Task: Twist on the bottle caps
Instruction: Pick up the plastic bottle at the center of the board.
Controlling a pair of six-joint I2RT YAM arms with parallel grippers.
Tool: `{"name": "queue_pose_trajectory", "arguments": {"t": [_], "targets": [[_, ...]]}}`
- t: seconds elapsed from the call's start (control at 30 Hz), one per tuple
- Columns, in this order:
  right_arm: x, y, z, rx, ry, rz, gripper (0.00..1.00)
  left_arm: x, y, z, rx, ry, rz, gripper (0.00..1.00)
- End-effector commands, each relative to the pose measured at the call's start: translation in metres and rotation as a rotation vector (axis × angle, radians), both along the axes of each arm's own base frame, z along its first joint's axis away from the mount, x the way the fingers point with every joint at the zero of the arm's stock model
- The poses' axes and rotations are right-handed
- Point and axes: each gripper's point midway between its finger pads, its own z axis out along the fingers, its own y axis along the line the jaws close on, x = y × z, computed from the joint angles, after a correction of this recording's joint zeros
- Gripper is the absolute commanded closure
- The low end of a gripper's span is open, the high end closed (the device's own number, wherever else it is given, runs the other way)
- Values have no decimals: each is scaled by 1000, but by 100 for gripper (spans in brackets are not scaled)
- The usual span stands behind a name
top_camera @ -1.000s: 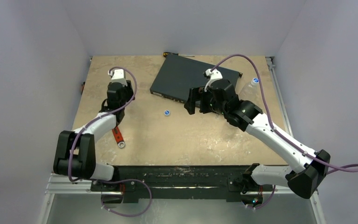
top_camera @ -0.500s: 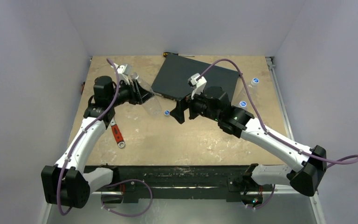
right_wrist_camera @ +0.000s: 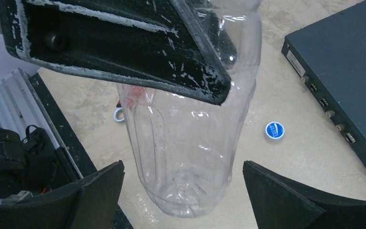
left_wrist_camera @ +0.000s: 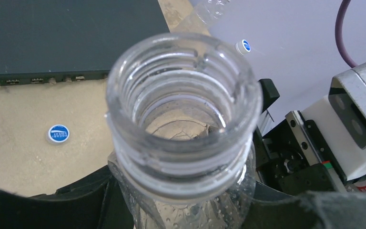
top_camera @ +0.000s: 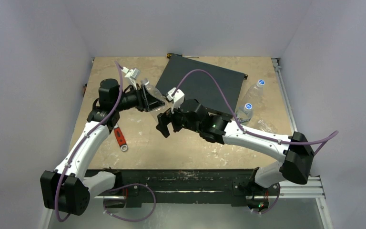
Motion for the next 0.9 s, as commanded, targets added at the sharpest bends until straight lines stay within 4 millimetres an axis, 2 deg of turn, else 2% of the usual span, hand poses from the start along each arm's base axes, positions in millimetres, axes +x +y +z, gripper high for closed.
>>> {"name": "queue_pose_trajectory", "arguments": {"t": [0.0, 0.1, 0.13, 0.23, 0.3, 0.4, 0.5, 0.7, 0.87], "targets": [[14, 12, 39, 77, -90, -62, 2, 0, -11, 20, -42, -17, -34, 58], [21, 10, 35, 70, -89, -106, 3, -1, -16, 21, -45, -5, -46, 53], [22, 10, 34, 68, -86, -119, 7, -1, -17, 22, -45, -3, -48, 52], [21, 14, 34, 88, -64, -116, 31, -1, -17, 20, -31, -1, -47, 46], [17, 19, 37, 118, -34, -96, 45, 0, -14, 18, -15, -4, -33, 39], [15, 21, 42, 155, 11, -76, 56, 1, -11, 22, -17, -30, -2, 30], [13, 20, 52, 254, 88, -35, 61, 2, -12, 33, -49, -77, 8, 26], [10, 9, 74, 431, 194, 46, 61, -1, -13, 58, -142, -177, 21, 23], [-3, 14, 84, 493, 227, 141, 62, 0, -13, 72, -212, -229, 34, 22]]}}
